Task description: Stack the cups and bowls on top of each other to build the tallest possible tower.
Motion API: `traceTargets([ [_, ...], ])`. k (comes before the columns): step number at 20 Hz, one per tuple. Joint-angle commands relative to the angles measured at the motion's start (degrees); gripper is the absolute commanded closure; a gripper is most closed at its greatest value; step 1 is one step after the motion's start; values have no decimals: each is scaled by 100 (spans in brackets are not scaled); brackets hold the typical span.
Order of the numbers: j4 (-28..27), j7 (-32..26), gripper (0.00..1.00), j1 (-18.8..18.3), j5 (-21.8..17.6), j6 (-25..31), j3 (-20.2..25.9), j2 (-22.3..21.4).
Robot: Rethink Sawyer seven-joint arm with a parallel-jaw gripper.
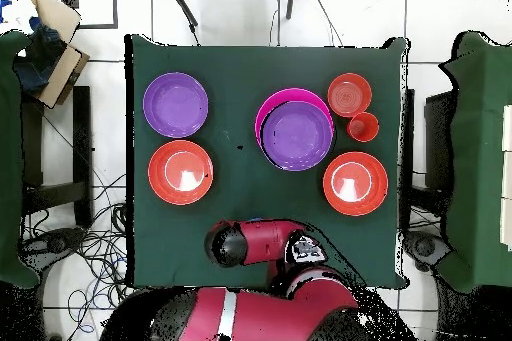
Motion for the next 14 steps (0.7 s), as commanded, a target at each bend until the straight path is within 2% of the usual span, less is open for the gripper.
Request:
traceTargets([
  [1, -386, 231, 100, 225, -12, 432, 117, -501],
  [4, -220, 9, 100, 73, 112, 1003, 195, -1374],
  [9, -327, -133, 100, -143, 462, 1912, 406, -2218],
  [11, -576, -74, 100, -142, 643, 2327, 419, -2382],
  [14, -1178, 186, 100, 74, 665, 2623, 180, -2353],
])
